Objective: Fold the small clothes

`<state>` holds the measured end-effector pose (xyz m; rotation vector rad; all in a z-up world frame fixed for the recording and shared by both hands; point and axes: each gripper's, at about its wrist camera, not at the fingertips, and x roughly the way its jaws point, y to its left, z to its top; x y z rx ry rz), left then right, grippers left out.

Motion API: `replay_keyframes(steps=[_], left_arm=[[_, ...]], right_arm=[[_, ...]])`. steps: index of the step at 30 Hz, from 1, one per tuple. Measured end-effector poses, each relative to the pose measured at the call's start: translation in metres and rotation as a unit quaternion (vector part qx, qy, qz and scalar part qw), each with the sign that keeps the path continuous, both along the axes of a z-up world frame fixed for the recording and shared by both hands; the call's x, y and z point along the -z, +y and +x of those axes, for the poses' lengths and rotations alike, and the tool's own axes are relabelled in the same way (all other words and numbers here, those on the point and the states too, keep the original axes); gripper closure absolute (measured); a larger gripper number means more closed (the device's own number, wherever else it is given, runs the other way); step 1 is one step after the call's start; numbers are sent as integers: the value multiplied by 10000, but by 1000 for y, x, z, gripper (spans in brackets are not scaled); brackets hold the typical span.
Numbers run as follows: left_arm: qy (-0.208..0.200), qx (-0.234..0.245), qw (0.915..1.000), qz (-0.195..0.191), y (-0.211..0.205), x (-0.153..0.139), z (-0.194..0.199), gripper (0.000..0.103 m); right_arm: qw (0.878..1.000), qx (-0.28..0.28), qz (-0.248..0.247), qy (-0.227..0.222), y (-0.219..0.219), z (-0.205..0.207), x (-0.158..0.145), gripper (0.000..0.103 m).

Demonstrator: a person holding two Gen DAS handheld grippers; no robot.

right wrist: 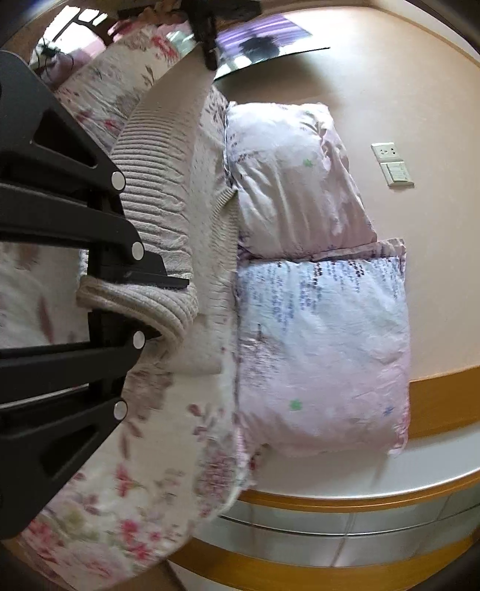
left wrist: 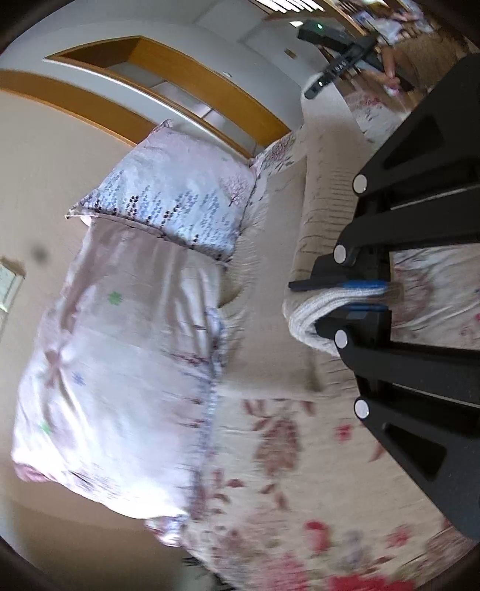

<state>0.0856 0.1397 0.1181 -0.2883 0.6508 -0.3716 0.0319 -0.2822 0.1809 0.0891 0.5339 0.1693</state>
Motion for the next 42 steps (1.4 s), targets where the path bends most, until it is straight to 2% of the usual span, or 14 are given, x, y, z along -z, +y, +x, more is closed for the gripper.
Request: replay_keyframes(steps=[3,6,11,15,18,21,24,26,28,29,32,35,38,42], left_arm=[[-211,-64,9995,220,-8,-18,23,98],[-341,-143,9990,248,-11,-28,44,98],[-250,-401,9988,96,-13,-15,96,98],[173,-606,9980,-93,-14,21,147,98],[655,-710,9948,-314,-11,53,174,98],[1118,-812,9886,-593,-4,82,196,97],[1386,-860,9816,-993,2,98,207,97],[1495,-873,9779,-1168,4,102,211,96],[1557,-925,9751,-1282,4,103,214,95],[1568,-942,9734,-1379,6,103,215,94],[1610,-1046,9655,-1757,10,103,223,81],[1491,-1229,9600,-2028,17,99,221,70],[1313,-1206,9630,-2021,24,86,212,63],[1160,-990,9775,-1461,29,68,189,63]], right_arm=[[9997,57,-173,-163,3,20,-13,96],[9993,97,-275,-240,6,42,-19,96],[9995,162,-243,-120,4,90,-4,96],[9986,260,-38,466,-2,142,34,96],[9905,388,370,1269,-11,178,78,96],[9840,461,675,1585,-17,194,95,95],[9751,596,1124,1816,-27,208,100,93],[9652,704,1563,1974,-36,219,103,85],[9587,775,1866,2003,-40,227,103,67],[9571,788,1978,1968,-41,231,102,63],[9504,807,2281,1954,-41,247,103,50],[9470,924,2423,1897,-45,253,101,48],[9552,917,2280,1652,-49,237,86,48],[9635,925,2043,1461,-61,205,72,48]])
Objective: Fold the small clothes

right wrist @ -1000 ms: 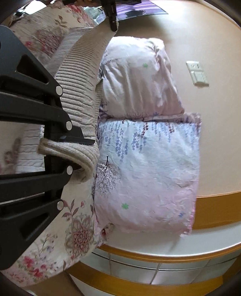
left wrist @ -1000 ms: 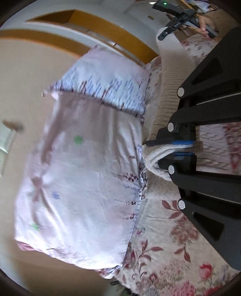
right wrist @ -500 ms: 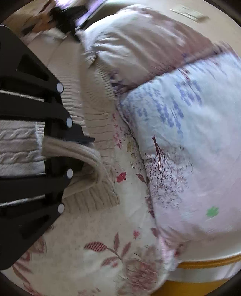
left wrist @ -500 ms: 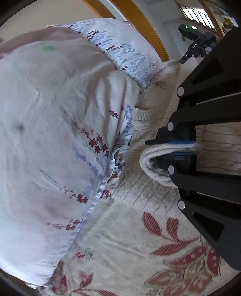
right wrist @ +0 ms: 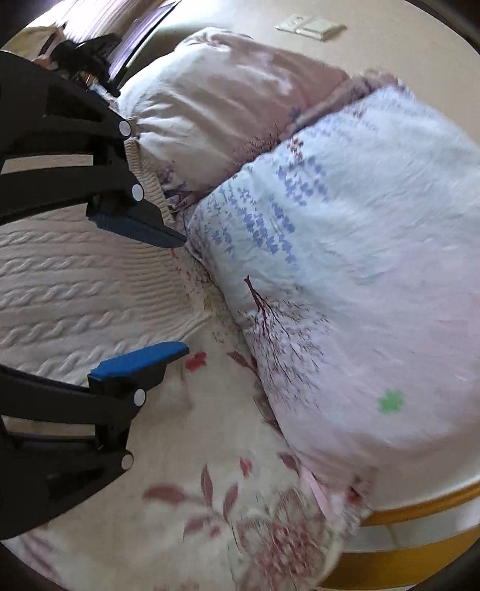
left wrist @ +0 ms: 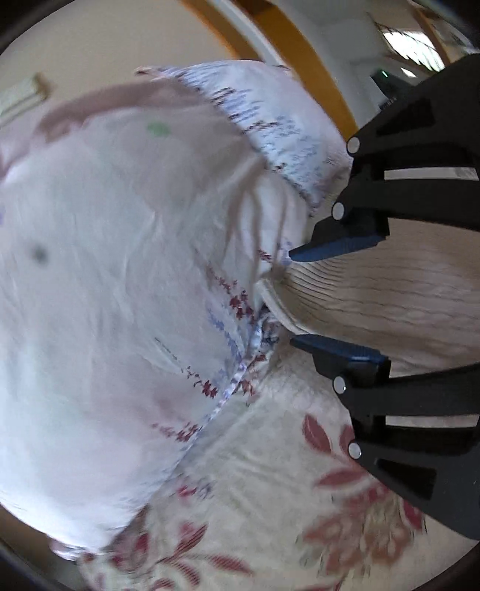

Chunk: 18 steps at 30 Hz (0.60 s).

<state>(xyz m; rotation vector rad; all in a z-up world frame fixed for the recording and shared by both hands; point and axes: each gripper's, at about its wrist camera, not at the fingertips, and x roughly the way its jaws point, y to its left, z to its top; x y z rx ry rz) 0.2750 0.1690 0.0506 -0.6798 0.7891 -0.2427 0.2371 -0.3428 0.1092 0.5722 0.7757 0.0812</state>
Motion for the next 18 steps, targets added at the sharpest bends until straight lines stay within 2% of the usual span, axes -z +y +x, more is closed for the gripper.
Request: replay_keyframes(steps=[5,6,10,15,18], left_arm=[[69,284,9967,753,-3,-3,-28,63],[103,334,9952,914,-5,-2,-34,63],[201,375,9908,1284,-2,6,-52,63],[420,375,9882,1426,-2,21,-61,63],[518,337,9853,1595,-6,26,-59,68]], right_arm=[[9997,-29,-174,160,-16,-38,4,50],[9996,-70,-215,194,-17,-43,6,55],[9975,-294,-453,445,-11,-57,22,61],[9933,-411,-907,591,-1,-61,35,65],[9909,-553,-1036,651,4,-61,41,76]])
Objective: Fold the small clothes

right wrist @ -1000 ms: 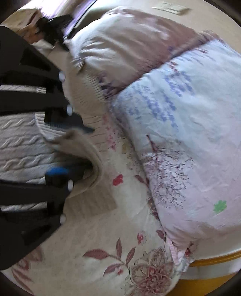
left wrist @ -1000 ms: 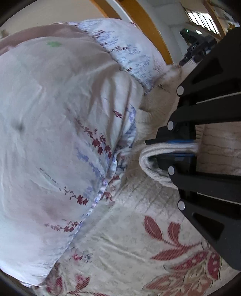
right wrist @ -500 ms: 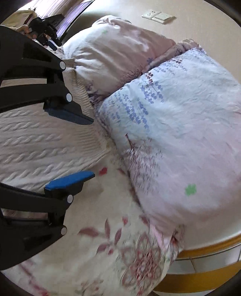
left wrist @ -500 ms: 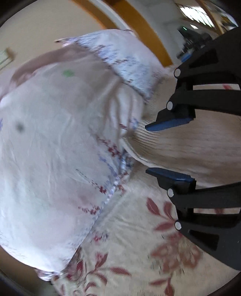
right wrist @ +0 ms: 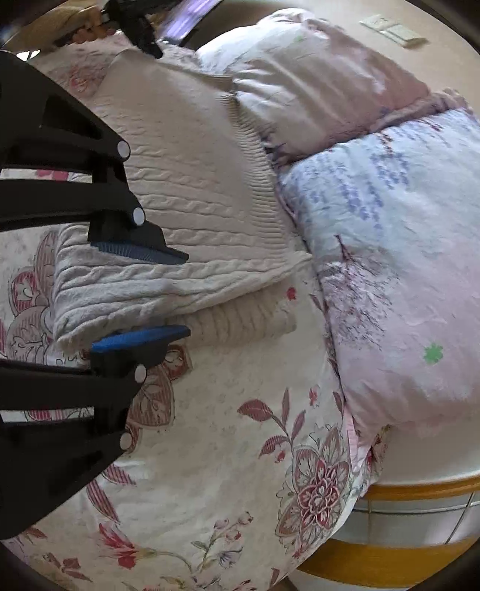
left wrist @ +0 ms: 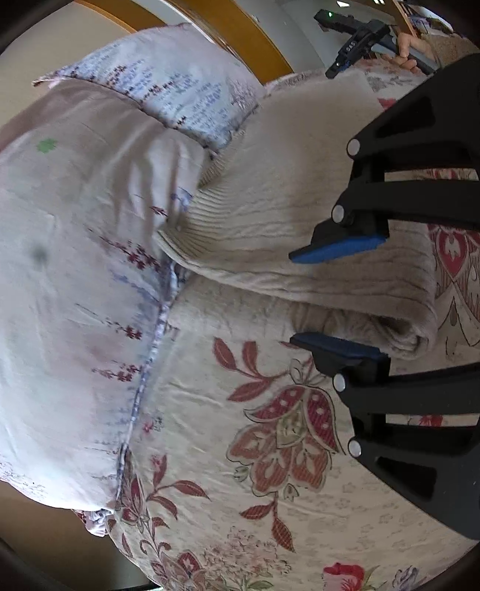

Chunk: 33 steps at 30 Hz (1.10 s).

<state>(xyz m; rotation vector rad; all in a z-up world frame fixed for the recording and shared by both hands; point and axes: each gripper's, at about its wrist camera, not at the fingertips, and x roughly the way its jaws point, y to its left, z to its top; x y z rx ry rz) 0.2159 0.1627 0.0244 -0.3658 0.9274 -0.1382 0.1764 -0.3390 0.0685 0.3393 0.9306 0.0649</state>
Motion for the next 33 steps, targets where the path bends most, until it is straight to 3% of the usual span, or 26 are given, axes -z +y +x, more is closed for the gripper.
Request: replay_keyframes(steps=[3,4,15,27,33], left_arm=[[2,-21,9999,106,-1,1,-1,72],[-2,-24,9999,120,-1,1,-1,73],[-252,44,9992,311,-3,-8,-17,101],[-390,325,9986,119,-1,-12,-44,101],[-408,170,9989,186,7,-11,-44,101]], right_arm=[[9998,-99,-193,-24,5,-2,2,82],[9997,-129,-203,-41,5,-3,2,89],[9985,-122,-321,-437,12,-20,-16,92],[9992,-17,-230,-329,7,-22,-10,92],[9995,151,-132,-232,-1,-24,-5,92]])
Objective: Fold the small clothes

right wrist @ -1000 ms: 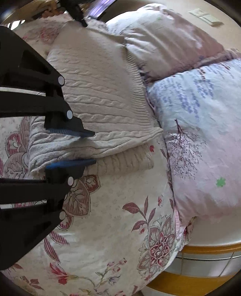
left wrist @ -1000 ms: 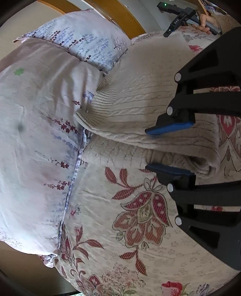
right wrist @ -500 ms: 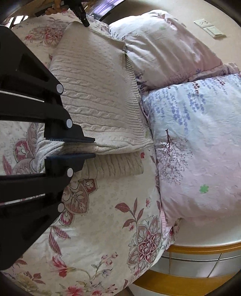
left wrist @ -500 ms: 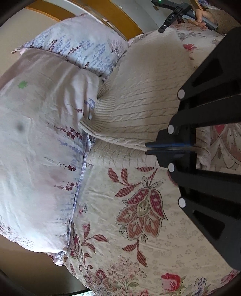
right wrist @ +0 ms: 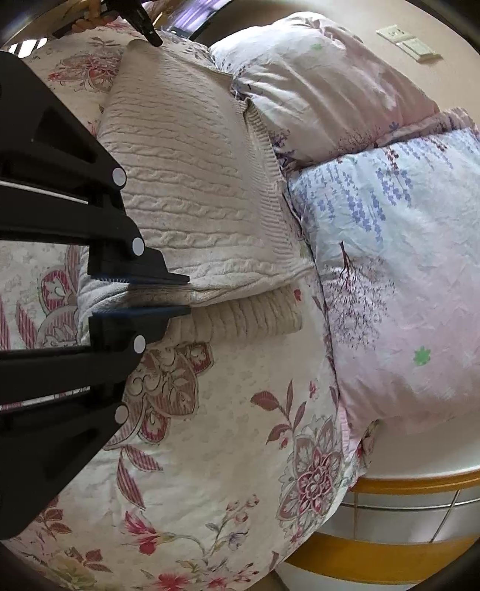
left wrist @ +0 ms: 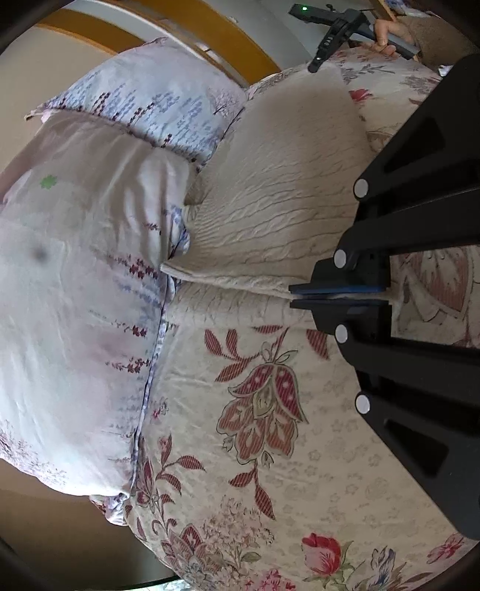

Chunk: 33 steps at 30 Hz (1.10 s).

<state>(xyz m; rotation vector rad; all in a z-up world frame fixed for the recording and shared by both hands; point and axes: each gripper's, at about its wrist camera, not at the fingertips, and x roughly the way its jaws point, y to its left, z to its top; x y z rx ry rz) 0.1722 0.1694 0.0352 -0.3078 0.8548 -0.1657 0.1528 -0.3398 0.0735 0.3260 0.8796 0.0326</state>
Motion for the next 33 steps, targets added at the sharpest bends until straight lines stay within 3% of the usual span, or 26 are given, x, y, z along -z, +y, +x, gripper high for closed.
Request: replay_keyframes(steps=[4,10,15,20,25,29,32,33], left_arm=[[12,20,9996,267,-7,3,7,101],[73,41,9999,110,-5,7,-1,101],[30,53,9998,196,-7,8,-4,101],[-181,3,9997,142,-5,-4,-6,99],[-535,7,9984,207,-10,-22,-12,76],[-541,236,9979,254,-24,-25,-10,73],[-459,400,9975,360,-33,-19,-6,73],[-426,410,9975,386,-34,-16,-5,73]], right_arm=[[9995,18,-231,228,1,6,6,92],[9997,32,-100,205,-1,10,8,92],[9997,47,-110,207,0,9,11,92],[9996,24,171,223,-5,6,9,91],[9999,-113,34,90,2,-2,6,93],[9997,143,180,71,-6,-16,1,93],[9990,245,150,352,-10,-9,12,92],[9986,301,160,403,-11,-8,14,87]])
